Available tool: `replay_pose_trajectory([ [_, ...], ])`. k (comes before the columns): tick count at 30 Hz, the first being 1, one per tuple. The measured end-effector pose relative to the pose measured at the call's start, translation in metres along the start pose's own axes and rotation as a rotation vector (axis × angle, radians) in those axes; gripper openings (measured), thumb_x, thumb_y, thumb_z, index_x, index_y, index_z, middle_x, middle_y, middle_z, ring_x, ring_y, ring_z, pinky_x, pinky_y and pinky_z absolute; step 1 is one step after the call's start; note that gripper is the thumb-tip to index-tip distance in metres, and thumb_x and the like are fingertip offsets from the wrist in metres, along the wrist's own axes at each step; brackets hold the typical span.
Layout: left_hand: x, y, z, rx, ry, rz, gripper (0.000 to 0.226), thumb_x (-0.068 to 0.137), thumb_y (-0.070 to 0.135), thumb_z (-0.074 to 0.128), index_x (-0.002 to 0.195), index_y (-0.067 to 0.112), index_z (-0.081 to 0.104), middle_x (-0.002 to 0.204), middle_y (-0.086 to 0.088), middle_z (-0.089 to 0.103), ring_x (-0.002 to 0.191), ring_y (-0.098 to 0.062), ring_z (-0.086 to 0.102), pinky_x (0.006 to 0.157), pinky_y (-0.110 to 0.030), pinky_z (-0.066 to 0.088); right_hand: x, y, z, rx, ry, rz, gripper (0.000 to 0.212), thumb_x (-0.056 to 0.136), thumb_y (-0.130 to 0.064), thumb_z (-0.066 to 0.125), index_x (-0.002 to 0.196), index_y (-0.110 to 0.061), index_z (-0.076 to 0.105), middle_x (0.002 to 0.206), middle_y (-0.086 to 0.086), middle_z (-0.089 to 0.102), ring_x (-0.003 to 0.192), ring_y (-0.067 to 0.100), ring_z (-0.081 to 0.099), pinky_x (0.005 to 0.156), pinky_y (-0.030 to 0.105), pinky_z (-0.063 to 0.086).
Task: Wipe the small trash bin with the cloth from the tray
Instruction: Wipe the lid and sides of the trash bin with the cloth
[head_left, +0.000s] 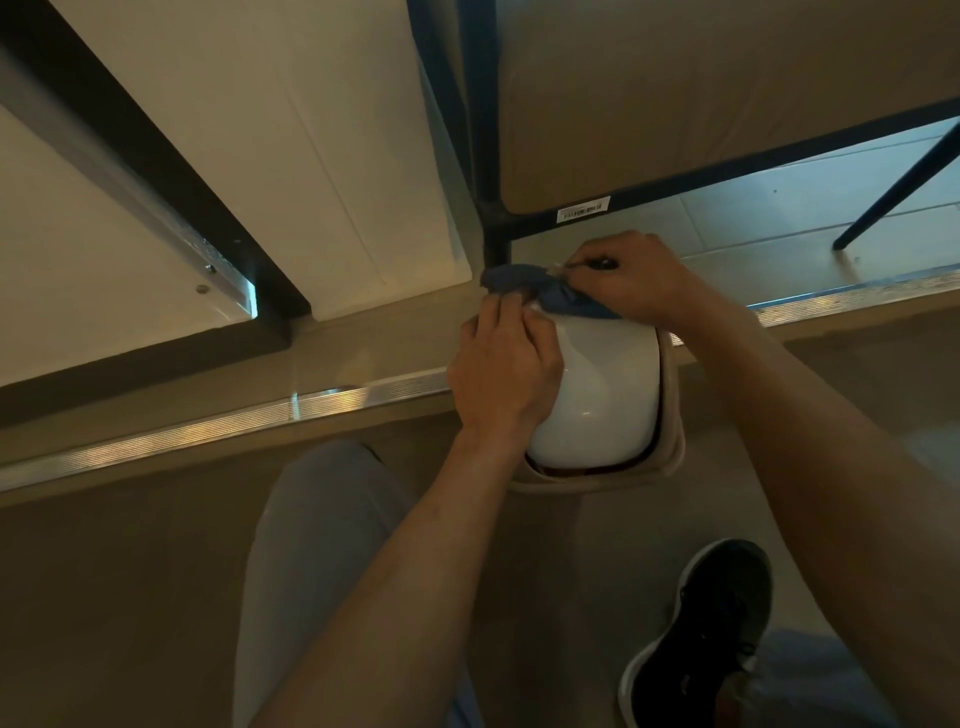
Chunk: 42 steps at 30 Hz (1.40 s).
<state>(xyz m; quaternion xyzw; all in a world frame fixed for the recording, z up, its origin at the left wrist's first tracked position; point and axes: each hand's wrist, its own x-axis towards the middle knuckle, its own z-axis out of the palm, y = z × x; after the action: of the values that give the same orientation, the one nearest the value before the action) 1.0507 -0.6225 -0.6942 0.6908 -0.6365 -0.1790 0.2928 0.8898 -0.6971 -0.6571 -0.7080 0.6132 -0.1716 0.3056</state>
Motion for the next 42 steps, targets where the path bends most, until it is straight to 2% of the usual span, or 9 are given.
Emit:
replay_pose_trajectory([
  [5,-0.001,-0.002,0.001,-0.018,0.009,0.008,0.045,0.1,0.037,0.03,0.134,0.025,0.057,0.139,0.004,0.056,0.117,-0.022,0.055,0.091,-0.036,0.046,0.013,0.007,0.001,-0.235,-0.051,0.181,0.037,0.089,-0.046,0.042,0.106,-0.03,0.07,0.121,0.011,0.066,0.109,0.035,0.06,0.097,0.044,0.049],
  [10,-0.001,-0.002,0.001,-0.017,0.01,0.001,0.046,0.1,0.036,0.03,0.136,0.024,0.057,0.141,0.003,0.055,0.119,-0.023,0.054,0.092,-0.039,0.048,-0.003,-0.01,0.011,-0.175,0.002,0.06,0.051,0.073,-0.059,0.024,0.09,-0.03,0.064,0.11,0.004,0.068,0.096,0.029,0.061,0.089,0.046,0.052],
  [14,-0.001,-0.004,0.0,-0.022,-0.014,0.013,0.047,0.101,0.036,0.028,0.138,0.025,0.055,0.142,0.003,0.053,0.122,-0.022,0.052,0.093,-0.037,0.046,-0.015,0.001,0.014,-0.267,0.054,0.043,0.046,0.093,-0.062,0.032,0.105,-0.032,0.064,0.104,-0.003,0.064,0.093,0.023,0.06,0.086,0.042,0.05],
  [20,0.0,-0.004,0.002,-0.029,-0.005,0.006,0.045,0.101,0.035,0.03,0.136,0.026,0.056,0.141,0.004,0.054,0.12,-0.023,0.053,0.093,-0.038,0.047,0.006,-0.017,-0.001,-0.42,-0.179,0.148,0.049,0.104,-0.049,0.034,0.119,-0.015,0.067,0.125,0.019,0.062,0.114,0.038,0.058,0.097,0.043,0.045],
  [24,-0.001,-0.004,0.002,-0.035,0.007,0.0,0.048,0.1,0.038,0.027,0.134,0.022,0.057,0.139,0.002,0.056,0.117,-0.026,0.055,0.089,-0.039,0.048,-0.008,-0.023,0.015,-0.294,-0.058,0.021,0.038,0.093,-0.05,0.031,0.097,-0.034,0.065,0.102,0.003,0.068,0.093,0.027,0.063,0.088,0.045,0.053],
  [27,-0.001,-0.004,0.002,-0.039,-0.011,0.011,0.047,0.1,0.036,0.028,0.135,0.025,0.056,0.14,0.004,0.055,0.118,-0.024,0.054,0.091,-0.037,0.047,-0.021,-0.002,0.015,-0.302,0.109,0.143,0.038,0.1,-0.05,0.032,0.088,-0.029,0.061,0.095,0.003,0.065,0.086,0.026,0.061,0.084,0.042,0.052],
  [30,0.0,-0.004,0.001,-0.034,-0.012,0.012,0.048,0.099,0.037,0.027,0.136,0.026,0.056,0.141,0.005,0.054,0.12,-0.022,0.053,0.09,-0.035,0.045,-0.026,0.0,0.021,-0.338,0.241,0.258,0.047,0.107,-0.043,0.031,0.098,-0.015,0.068,0.102,0.011,0.067,0.088,0.027,0.061,0.084,0.039,0.051],
  [37,-0.001,-0.005,0.0,-0.037,-0.016,0.023,0.05,0.1,0.039,0.023,0.135,0.024,0.055,0.139,0.002,0.055,0.113,-0.024,0.055,0.086,-0.038,0.05,-0.075,-0.006,0.063,-0.333,0.625,-0.063,0.032,0.106,-0.03,0.045,0.121,-0.012,0.068,0.124,0.009,0.068,0.117,0.028,0.062,0.1,0.046,0.049],
  [42,-0.002,-0.005,-0.001,-0.048,-0.041,0.021,0.048,0.099,0.036,0.025,0.137,0.025,0.053,0.144,0.003,0.051,0.12,-0.023,0.052,0.089,-0.037,0.046,-0.041,-0.024,0.029,-0.436,0.315,0.206,0.047,0.107,-0.039,0.029,0.113,-0.013,0.068,0.117,0.01,0.065,0.11,0.03,0.061,0.09,0.041,0.052],
])
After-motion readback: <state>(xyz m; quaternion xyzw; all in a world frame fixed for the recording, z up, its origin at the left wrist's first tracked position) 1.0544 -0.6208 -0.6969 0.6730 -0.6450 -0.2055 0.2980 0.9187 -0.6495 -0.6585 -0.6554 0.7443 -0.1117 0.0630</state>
